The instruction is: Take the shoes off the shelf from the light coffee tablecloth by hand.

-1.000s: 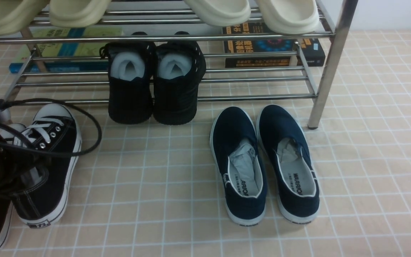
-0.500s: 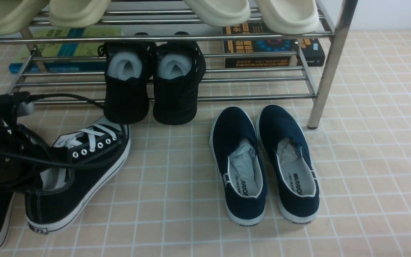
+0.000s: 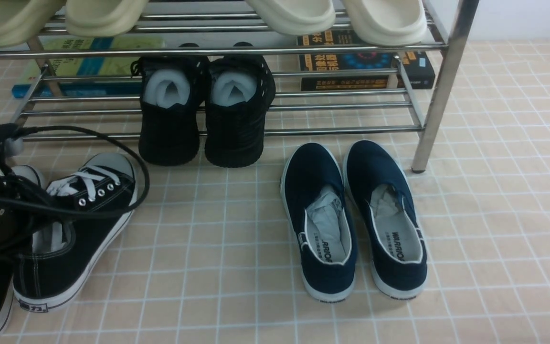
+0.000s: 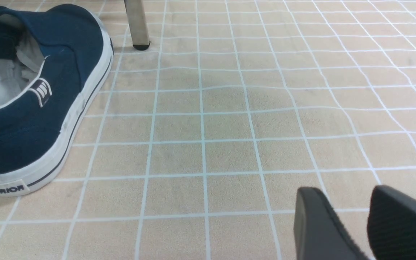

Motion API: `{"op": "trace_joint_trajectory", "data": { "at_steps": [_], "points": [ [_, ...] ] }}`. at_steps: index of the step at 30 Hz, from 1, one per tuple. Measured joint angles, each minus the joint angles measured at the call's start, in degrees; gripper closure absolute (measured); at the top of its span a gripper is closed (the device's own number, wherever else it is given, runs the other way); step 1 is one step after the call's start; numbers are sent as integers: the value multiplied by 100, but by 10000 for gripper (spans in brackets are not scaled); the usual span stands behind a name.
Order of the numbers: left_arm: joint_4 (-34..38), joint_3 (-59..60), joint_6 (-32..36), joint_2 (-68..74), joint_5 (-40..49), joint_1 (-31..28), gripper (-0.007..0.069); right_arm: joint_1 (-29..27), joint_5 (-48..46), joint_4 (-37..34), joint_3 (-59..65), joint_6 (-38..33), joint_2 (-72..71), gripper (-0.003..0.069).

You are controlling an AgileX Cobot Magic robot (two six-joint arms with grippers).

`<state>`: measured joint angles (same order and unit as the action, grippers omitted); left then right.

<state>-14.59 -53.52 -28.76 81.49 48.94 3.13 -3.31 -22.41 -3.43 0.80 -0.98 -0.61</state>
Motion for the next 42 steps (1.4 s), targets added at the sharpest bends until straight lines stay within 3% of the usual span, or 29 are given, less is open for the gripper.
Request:
{"op": "trace_joint_trajectory", "data": {
  "at_steps": [7,21,25,33,35,38,42],
  "points": [
    [31,0,-78,253,-43,-383,603,0,0,0,0,0,0,421],
    [213,0,-84,253,-26,-403,596,0,0,0,0,0,0,421],
    [217,0,-79,253,-9,-403,550,0,0,0,0,0,0,421],
    [-39,-135,79,209,336,-403,365,0,0,0,0,0,0,421],
    [-39,-201,224,159,504,-403,365,0,0,-5,0,0,0,421],
    [-39,-361,677,-182,1049,-403,435,0,0,-5,0,0,0,421],
    [110,-364,1310,-1087,1661,-332,595,0,0,-1,0,0,0,421]
  ]
}}
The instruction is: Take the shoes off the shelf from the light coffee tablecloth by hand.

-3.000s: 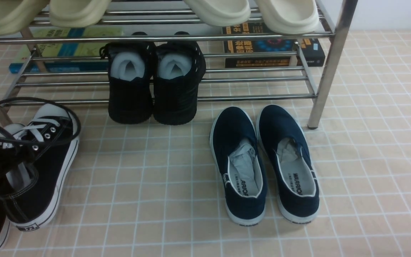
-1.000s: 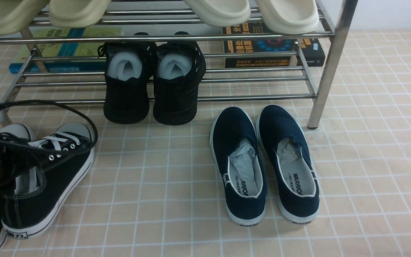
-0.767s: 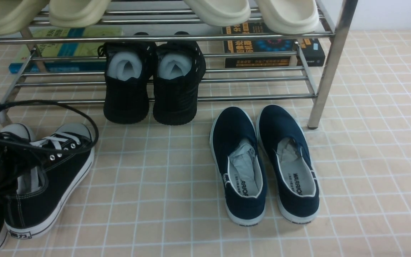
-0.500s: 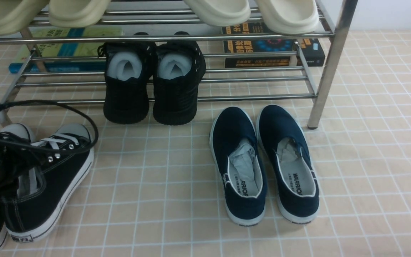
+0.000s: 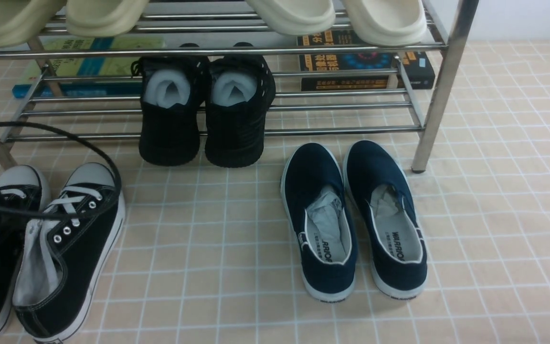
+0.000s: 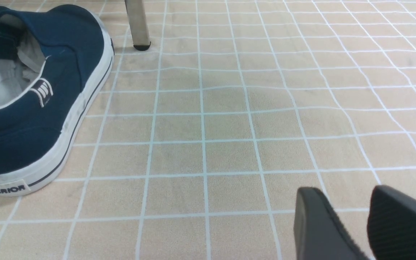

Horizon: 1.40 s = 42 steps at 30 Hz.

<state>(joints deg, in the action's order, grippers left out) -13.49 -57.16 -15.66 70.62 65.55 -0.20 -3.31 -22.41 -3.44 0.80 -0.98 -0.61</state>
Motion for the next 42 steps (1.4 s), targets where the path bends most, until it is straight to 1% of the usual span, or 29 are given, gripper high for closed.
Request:
{"op": "trace_joint_trajectory", "data": {
  "at_steps": [1,3,6,8,11,12,13,14,15,16,17,22,31,37,39,42],
  "points": [
    [94,63,137,-248,30,36,613,0,0,0,0,0,0,421],
    [346,310,423,-780,-14,118,624,0,0,0,0,0,0,421],
    [793,929,928,-1619,-448,232,624,0,0,0,0,0,0,421],
    [1165,1458,1352,-2227,-948,308,624,0,0,0,0,0,0,421],
    [1927,2404,1849,-3279,-2080,362,624,0,0,0,0,0,0,421],
    [1972,2463,1864,-3348,-2161,362,624,0,0,0,0,0,0,421],
    [2280,2895,1943,-3917,-2860,362,624,0,0,0,0,0,0,421],
    [2280,2942,1943,-3917,-2860,362,624,0,0,0,0,0,0,421],
    [2475,3319,1976,-4406,-3437,362,624,0,0,0,0,0,0,421],
    [2491,3354,1977,-4454,-3494,362,624,0,0,0,0,0,0,421],
    [2586,3651,1995,-4889,-3949,362,624,0,0,0,0,0,0,421],
    [2637,4013,2004,-5507,-4269,362,624,0,0,0,0,0,0,421],
    [2630,4101,2004,-5635,-4280,362,615,0,0,0,0,0,0,421],
    [2369,4264,2004,-5646,-4402,362,608,0,0,0,0,0,0,421],
    [2261,4503,1947,-5722,-4518,362,607,0,0,0,0,0,0,421],
    [1825,4997,1566,-6078,-4583,362,606,0,0,0,0,0,0,421]
  ]
}}
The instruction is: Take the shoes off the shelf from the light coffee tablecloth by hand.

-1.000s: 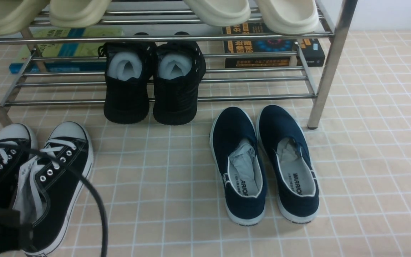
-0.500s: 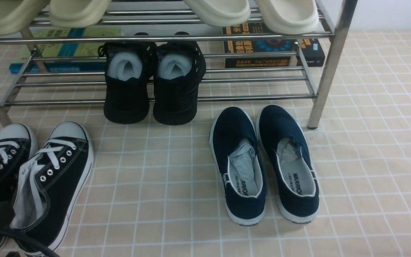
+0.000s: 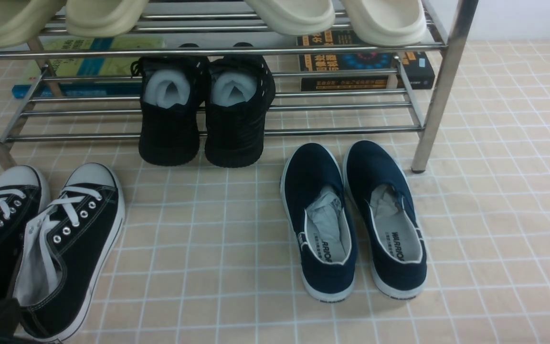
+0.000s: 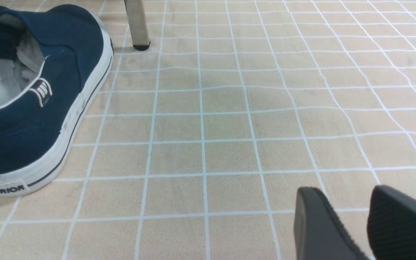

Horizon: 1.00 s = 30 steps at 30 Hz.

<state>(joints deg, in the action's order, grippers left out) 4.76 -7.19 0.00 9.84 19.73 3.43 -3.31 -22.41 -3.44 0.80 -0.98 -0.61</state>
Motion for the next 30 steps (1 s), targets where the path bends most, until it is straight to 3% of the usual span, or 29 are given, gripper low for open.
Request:
{"op": "trace_joint_trajectory", "data": {
  "at_steps": [3,7,30],
  "points": [
    [-610,422,-405,-432,0,0,603,0,0,0,0,0,0,421],
    [-875,778,-644,-789,0,0,599,0,0,0,0,0,0,421],
    [-933,846,-747,-1047,76,-376,571,0,0,0,0,0,0,421]
  ]
}}
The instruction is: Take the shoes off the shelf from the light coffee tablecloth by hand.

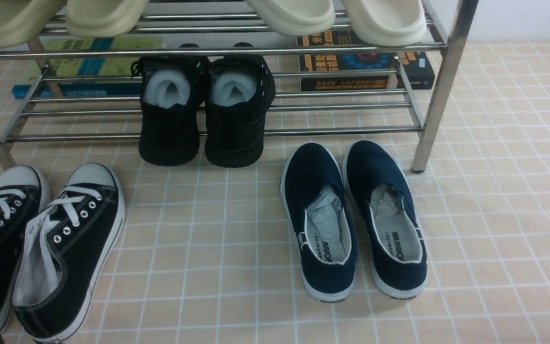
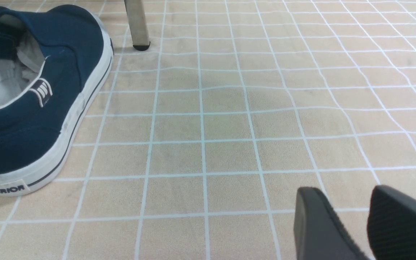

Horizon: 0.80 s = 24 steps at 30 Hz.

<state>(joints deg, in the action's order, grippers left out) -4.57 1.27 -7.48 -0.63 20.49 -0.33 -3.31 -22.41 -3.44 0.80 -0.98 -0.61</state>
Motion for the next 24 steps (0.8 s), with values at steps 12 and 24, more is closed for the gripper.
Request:
{"op": "trace_joint_trajectory", "data": {
  "at_steps": [12,24],
  "points": [
    [-2,0,0,0,11,0,556,0,0,0,0,0,0,421],
    [-2,0,0,0,11,0,546,0,0,0,0,0,0,421]
  ]
}}
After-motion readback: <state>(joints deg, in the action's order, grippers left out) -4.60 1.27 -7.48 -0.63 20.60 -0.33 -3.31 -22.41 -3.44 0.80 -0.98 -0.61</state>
